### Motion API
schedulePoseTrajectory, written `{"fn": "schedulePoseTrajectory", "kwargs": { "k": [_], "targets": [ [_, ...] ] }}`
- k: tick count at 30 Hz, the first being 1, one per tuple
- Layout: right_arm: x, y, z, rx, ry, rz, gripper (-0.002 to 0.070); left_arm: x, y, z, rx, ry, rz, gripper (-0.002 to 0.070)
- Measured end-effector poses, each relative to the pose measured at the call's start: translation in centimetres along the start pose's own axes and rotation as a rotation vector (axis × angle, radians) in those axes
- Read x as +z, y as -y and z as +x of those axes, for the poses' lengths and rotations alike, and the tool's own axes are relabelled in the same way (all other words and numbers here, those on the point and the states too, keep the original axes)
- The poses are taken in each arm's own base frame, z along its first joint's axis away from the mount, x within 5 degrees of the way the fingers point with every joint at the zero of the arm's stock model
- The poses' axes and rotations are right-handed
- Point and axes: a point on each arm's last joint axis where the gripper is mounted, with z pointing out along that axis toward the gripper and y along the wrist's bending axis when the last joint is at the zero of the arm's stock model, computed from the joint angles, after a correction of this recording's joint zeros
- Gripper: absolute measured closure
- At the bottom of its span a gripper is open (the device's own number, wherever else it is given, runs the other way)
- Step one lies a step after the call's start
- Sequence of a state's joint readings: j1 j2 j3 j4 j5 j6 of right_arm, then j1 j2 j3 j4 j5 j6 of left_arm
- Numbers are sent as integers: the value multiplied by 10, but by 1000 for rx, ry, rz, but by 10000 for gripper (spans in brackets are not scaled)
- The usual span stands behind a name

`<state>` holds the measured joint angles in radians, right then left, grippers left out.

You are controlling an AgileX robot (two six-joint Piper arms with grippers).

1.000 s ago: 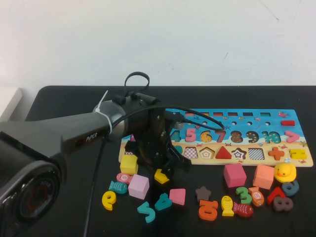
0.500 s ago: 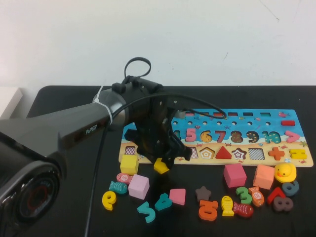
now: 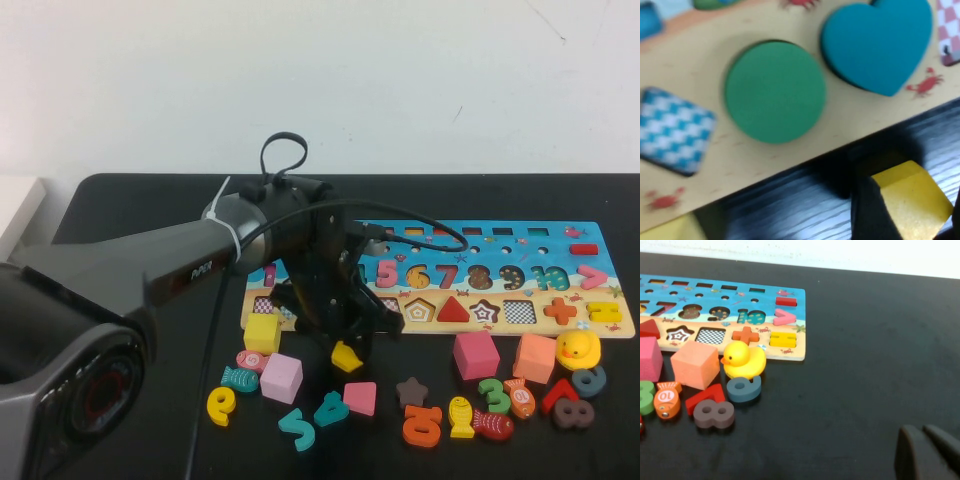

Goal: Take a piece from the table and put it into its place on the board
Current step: Pick up the "Pentagon"

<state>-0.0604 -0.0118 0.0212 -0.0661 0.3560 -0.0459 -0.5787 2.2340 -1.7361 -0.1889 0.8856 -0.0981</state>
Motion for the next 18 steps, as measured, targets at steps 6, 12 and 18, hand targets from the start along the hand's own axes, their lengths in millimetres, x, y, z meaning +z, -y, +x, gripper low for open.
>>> {"fn": "schedulePoseTrajectory", "kwargs": {
  "k": [6, 12, 18],
  "targets": [
    [0, 0, 0, 0, 0, 0, 658, 6, 2, -2, -2, 14, 32, 271],
    [0, 0, 0, 0, 0, 0, 657, 6, 3, -3, 6, 25, 41, 104],
    [0, 0, 0, 0, 0, 0, 657, 5, 3, -2, 10, 10, 43, 92]
  ]
}}
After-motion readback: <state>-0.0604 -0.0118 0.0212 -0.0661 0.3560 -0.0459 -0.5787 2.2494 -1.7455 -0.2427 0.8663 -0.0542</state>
